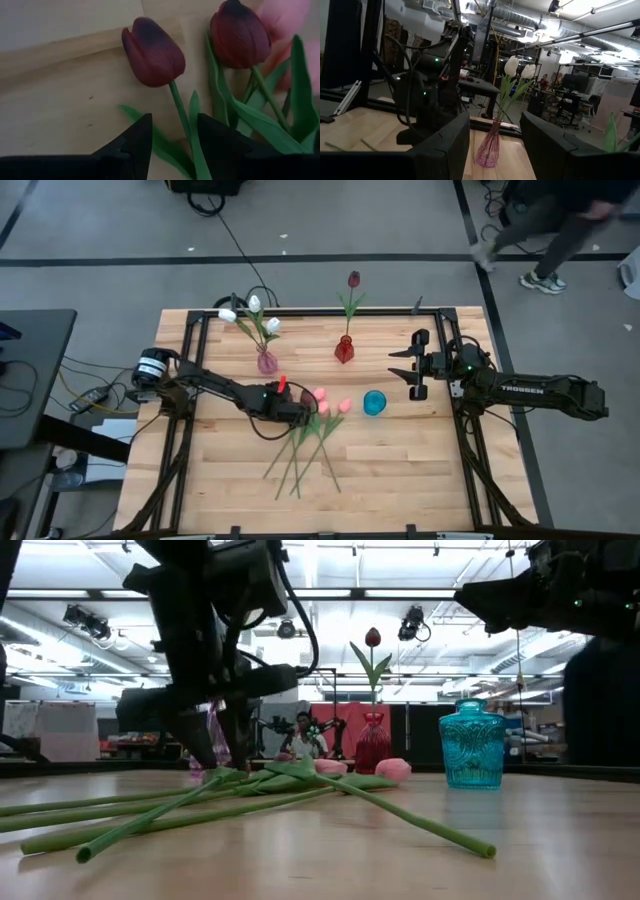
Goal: Sort flowers into vase by color
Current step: Put the red tulip into the red vase
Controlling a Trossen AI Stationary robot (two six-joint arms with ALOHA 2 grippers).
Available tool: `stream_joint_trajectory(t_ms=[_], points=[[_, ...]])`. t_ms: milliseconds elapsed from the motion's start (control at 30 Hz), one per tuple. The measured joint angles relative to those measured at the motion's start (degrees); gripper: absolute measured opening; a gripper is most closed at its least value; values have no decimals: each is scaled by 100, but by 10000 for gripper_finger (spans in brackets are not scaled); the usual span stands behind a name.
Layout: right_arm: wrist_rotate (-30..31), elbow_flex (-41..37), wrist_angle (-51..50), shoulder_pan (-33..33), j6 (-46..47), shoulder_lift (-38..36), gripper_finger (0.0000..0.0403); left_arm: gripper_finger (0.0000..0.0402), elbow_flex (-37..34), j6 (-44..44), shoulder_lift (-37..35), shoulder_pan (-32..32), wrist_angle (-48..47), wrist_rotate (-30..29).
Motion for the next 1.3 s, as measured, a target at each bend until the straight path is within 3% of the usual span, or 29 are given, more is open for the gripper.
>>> stream_joint_trajectory(t_ms=[367,533,733,900,1000,1100,1300], points=[[0,0,-1,0,0,-2,187,156,0,317,266,2,291,-339],[0,0,-4,0,-2,0,187,109,0,396,266,2,281,-463],[0,0,-6,0,-4,0,187,20,10,625,237,-15,312,-505],[0,0,-48,0,-4,-2,187,15,428,1106,94,0,-11,-710],[0,0,-79,-18,-4,-6,187,16,870,1863,-52,0,60,-1064],[-88,0,-139,-137,58,-62,187,16,1439,3185,-123,0,492,-1309],[-1147,88,-269,-646,601,-176,187,15,1792,6195,-127,30,3405,-1474]])
